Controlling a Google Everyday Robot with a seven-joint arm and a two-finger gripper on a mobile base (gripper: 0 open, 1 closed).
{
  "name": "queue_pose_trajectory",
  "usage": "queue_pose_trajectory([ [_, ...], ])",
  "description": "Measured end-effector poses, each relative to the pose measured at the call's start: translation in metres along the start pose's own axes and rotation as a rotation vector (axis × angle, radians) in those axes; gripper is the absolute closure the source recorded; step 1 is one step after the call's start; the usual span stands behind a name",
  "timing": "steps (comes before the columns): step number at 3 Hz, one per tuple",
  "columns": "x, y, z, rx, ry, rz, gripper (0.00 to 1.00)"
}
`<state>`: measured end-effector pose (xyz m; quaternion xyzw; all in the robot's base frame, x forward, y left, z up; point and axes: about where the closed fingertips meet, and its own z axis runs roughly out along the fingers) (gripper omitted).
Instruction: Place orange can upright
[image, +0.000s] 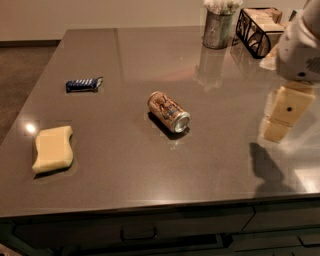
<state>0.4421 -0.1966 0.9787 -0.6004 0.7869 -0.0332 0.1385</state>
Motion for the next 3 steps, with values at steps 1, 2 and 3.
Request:
queue_pose_trajectory([
  [1, -0.038, 0.003, 0.017, -0.053, 0.06, 0.045, 0.0],
  [2, -0.073, -0.002, 0.042, -0.055, 0.114, 0.125, 0.0],
  [3, -0.092, -0.014, 0.07, -0.036, 0.137, 0.246, 0.0],
])
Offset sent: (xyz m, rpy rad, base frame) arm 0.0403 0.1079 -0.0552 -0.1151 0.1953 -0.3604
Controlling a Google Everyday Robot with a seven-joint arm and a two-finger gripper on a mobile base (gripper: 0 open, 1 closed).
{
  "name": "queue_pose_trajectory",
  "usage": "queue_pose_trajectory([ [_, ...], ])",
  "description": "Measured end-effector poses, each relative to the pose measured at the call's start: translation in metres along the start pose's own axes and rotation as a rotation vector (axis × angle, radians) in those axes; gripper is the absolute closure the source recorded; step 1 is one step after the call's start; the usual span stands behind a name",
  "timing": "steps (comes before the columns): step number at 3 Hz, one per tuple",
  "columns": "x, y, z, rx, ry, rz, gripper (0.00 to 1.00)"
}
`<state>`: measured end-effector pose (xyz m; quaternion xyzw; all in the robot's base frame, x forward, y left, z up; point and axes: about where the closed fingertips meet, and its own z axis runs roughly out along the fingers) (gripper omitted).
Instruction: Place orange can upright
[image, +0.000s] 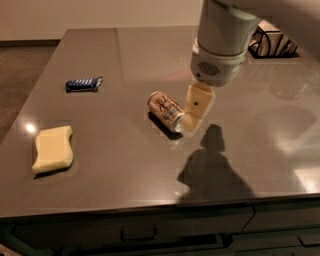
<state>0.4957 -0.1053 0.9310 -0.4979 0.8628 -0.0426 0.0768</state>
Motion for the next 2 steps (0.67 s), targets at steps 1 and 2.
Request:
queue_pose_trajectory([
  [1, -0.024, -0.011, 0.028, -0.011, -0.001, 0.152, 0.0],
  [2, -0.049, -0.018, 0.054, -0.039, 0.002, 0.255, 0.0],
])
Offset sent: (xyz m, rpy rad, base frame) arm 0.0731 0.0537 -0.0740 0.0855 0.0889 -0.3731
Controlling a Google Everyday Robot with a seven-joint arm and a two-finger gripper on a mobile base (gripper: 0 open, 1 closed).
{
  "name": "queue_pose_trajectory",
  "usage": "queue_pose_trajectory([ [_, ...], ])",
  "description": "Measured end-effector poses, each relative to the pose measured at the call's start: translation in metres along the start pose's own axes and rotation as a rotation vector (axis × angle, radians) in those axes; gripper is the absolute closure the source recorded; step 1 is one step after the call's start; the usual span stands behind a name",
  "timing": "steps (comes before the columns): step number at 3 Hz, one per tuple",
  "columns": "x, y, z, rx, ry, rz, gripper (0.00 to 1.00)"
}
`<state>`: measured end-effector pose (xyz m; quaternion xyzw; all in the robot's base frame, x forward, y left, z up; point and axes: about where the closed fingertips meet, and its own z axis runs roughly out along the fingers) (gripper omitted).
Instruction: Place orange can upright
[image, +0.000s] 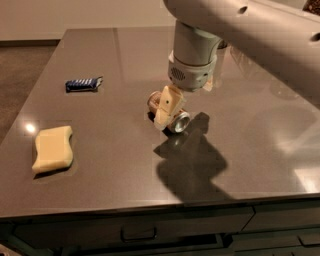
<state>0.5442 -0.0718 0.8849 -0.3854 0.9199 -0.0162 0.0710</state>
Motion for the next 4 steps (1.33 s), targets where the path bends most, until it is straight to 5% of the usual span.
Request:
queue_pose_trajectory([
  [3, -0.045, 0.008, 0.044, -0.063, 0.031, 0.109, 0.01],
  [4, -0.057, 0.012, 0.047, -0.067, 0.037, 0.113, 0.16],
])
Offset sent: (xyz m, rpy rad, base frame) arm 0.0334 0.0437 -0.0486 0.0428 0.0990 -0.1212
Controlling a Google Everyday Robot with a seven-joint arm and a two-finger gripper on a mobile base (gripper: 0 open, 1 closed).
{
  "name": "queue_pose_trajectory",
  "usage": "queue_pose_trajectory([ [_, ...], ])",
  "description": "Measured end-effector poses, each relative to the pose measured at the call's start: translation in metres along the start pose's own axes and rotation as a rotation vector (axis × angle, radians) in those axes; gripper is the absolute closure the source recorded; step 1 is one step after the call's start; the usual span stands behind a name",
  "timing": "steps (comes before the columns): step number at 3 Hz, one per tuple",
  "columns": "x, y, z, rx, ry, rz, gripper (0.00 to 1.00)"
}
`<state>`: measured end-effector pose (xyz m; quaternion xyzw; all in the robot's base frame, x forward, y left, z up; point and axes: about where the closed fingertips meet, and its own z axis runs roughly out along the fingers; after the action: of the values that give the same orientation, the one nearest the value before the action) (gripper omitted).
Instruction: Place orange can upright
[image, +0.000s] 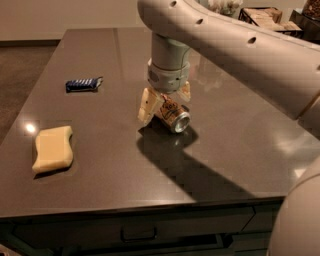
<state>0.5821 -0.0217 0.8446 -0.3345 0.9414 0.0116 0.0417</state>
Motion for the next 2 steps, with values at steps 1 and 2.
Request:
queue_pose_trajectory([
  [1, -0.007, 0.004, 0.0, 0.008, 0.011, -0.007, 0.4],
  [2, -0.009, 0.009, -0.011, 0.004, 0.003, -0.067, 0.72],
])
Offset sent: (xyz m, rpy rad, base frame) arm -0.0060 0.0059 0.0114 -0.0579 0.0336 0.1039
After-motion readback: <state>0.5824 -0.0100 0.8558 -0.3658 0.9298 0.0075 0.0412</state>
